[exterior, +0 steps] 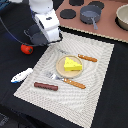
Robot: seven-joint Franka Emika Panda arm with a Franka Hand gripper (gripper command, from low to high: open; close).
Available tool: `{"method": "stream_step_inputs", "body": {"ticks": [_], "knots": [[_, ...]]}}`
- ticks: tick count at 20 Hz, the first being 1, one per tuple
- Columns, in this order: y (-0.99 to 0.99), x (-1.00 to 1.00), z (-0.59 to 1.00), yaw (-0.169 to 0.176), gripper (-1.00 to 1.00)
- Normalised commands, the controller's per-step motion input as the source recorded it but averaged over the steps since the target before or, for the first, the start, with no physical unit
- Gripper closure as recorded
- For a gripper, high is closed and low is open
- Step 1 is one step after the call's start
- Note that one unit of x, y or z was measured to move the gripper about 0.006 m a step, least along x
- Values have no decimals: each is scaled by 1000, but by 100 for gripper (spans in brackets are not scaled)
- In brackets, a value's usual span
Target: Interact with the objects in diverse but meaningful ways.
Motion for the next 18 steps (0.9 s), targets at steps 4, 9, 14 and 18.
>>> {"method": "stream_step_inputs", "body": {"ticks": [4, 9, 14, 18], "knots": [[-89, -169, -209, 19, 100], [-96, -162, -192, 23, 100], [-18, -66, 702, 68, 100], [88, 2, 1000, 20, 100]]}}
